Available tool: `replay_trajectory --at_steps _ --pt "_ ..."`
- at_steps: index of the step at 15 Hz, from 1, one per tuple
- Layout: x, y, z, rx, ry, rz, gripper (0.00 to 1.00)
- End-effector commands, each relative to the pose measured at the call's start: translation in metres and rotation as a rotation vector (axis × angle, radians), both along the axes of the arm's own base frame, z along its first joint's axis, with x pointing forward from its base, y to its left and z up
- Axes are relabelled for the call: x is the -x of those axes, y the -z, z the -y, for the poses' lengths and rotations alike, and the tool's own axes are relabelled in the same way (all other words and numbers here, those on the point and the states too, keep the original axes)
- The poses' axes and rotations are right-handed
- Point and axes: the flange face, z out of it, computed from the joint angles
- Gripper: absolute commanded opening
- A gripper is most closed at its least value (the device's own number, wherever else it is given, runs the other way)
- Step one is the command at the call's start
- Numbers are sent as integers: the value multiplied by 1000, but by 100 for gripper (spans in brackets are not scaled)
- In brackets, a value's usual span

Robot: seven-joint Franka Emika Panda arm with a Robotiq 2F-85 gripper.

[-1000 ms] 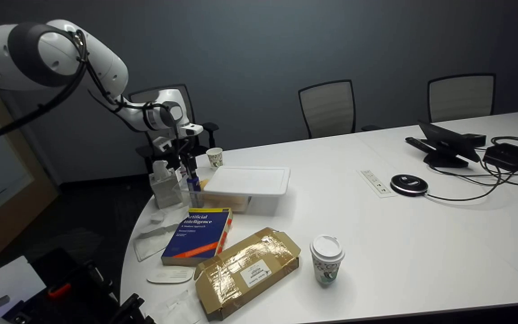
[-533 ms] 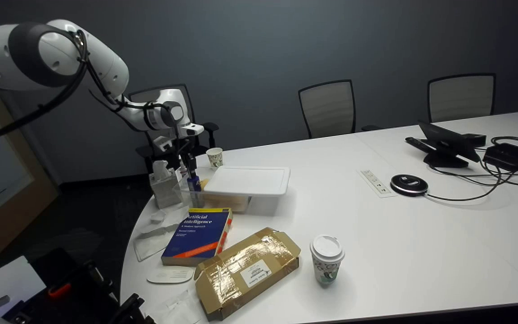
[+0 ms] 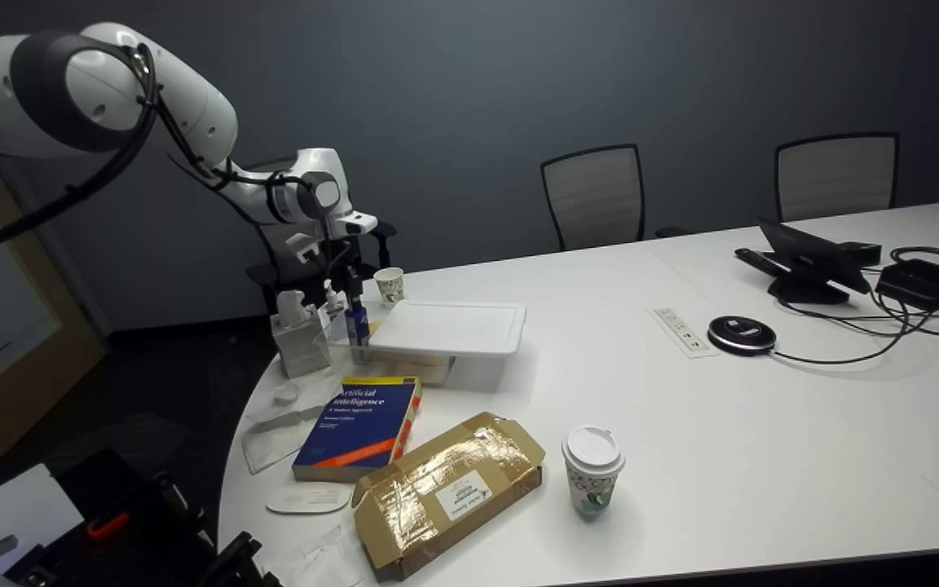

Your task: Take the blue bottle out of the clear container then place the white lid over the container.

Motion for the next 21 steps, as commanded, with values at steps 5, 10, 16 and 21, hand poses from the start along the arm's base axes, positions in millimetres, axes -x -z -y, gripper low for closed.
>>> replay_trajectory --at_steps 5,10,16,21 --pt "-9 -96 36 -110 18 66 8" --pt "1 -156 68 -90 83 115 8" --pt "52 -173 132 9 322 78 8" --pt "104 -135 186 90 540 33 8"
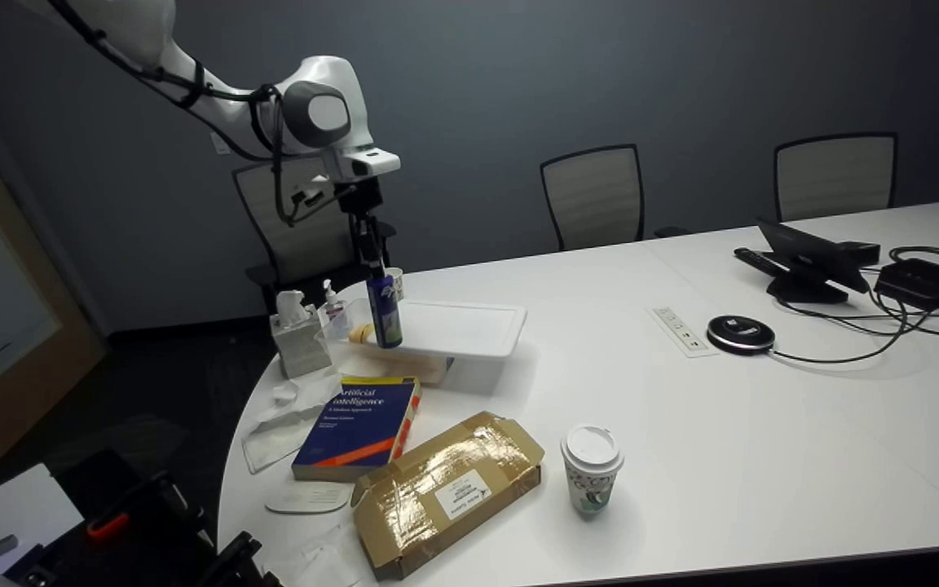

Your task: Take the blue bottle out of the clear container then place the white lid over the container.

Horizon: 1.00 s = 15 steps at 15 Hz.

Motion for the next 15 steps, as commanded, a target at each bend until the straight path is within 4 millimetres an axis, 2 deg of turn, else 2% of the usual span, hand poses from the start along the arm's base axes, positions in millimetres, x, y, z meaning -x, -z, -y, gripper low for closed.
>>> replay_trajectory --at_steps 1,4,8,11,15 --pt "48 17 31 35 153 -8 8" --pt "66 47 53 59 246 -16 8" --pt "77 82 78 70 322 20 8" --pt "75 101 92 59 353 71 8" --pt "64 119 106 56 356 119 8"
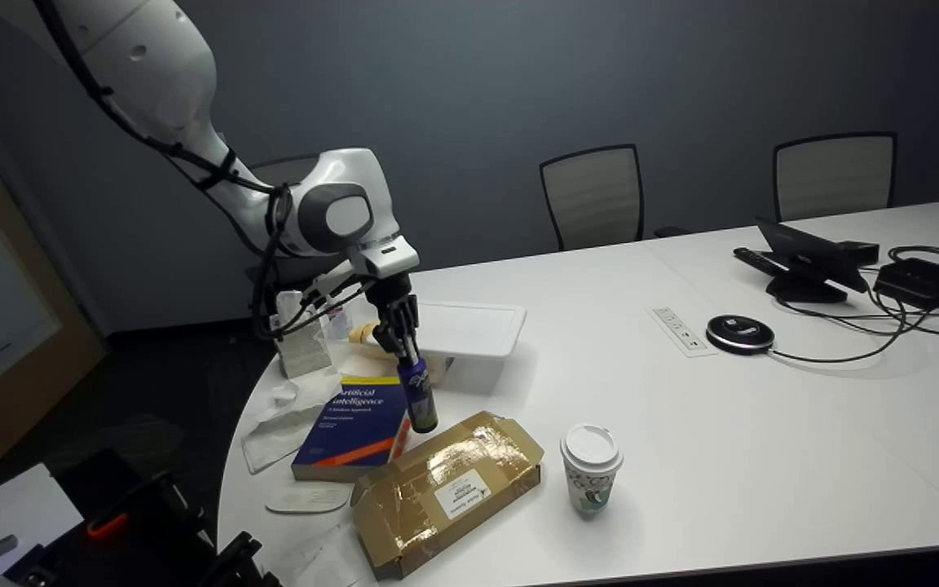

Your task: Take the blue bottle out of the clear container then place the white lid over the container.

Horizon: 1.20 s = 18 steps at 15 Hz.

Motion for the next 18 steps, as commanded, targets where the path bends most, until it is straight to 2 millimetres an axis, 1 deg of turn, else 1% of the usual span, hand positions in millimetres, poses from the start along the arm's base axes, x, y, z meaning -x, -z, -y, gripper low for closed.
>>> replay_trajectory --at_steps 1,4,5,6,7,10,11,12,13,15,17,18 --pt "-10 7 7 8 14 44 8" --pt "-18 15 7 -1 11 56 8" --pt "-20 17 5 -9 16 59 55" --pt "-22 18 5 -11 23 62 58" --pt "-24 18 4 -11 29 65 63" --pt "-28 6 1 -4 31 66 84" --pt "-30 0 -2 3 23 72 93" --pt "-33 -7 -6 8 9 78 99" --pt "-37 -14 -12 10 -10 81 100" --pt "-46 -32 -32 -1 -86 87 100" --pt "-60 -48 -60 -21 -227 93 100" --pt "-69 -51 -74 -29 -285 100 100"
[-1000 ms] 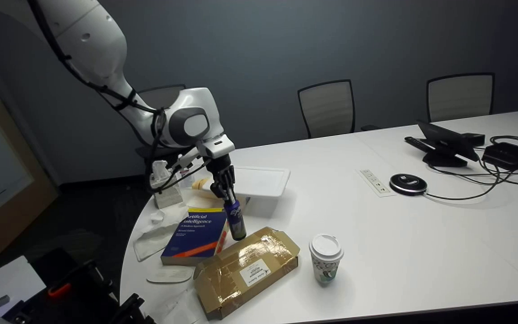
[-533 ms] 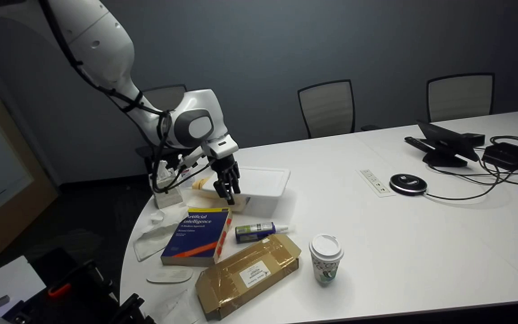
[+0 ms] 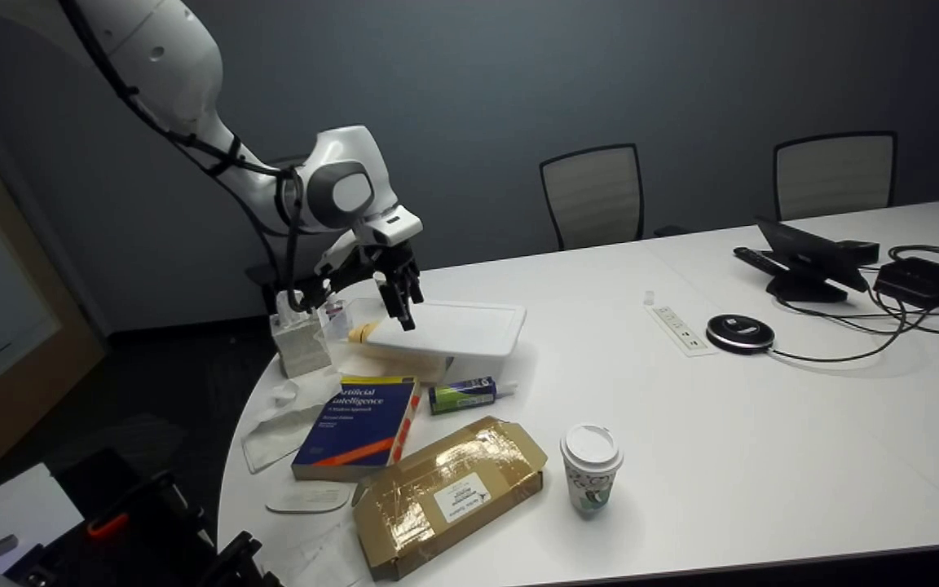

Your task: Take the blue bottle out of the clear container then place the white lid over the container.

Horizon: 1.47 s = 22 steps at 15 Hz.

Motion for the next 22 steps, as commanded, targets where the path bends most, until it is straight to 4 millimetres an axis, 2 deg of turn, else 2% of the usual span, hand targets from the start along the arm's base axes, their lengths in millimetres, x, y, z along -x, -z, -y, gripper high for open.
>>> replay_trajectory --at_steps 1,4,8,12,16,19,22 --pt "-24 -23 -45 -20 -207 2 100" --pt "-46 -14 -82 -39 -392 12 100" --pt "-69 24 -113 -66 -632 -6 100" --pt "-91 61 -132 -93 -871 -33 100" --pt "-106 81 -149 -122 -1102 -72 100" --pt "-109 93 -158 -168 -1259 -122 100" --pt "-109 106 -165 -209 -1337 -196 100"
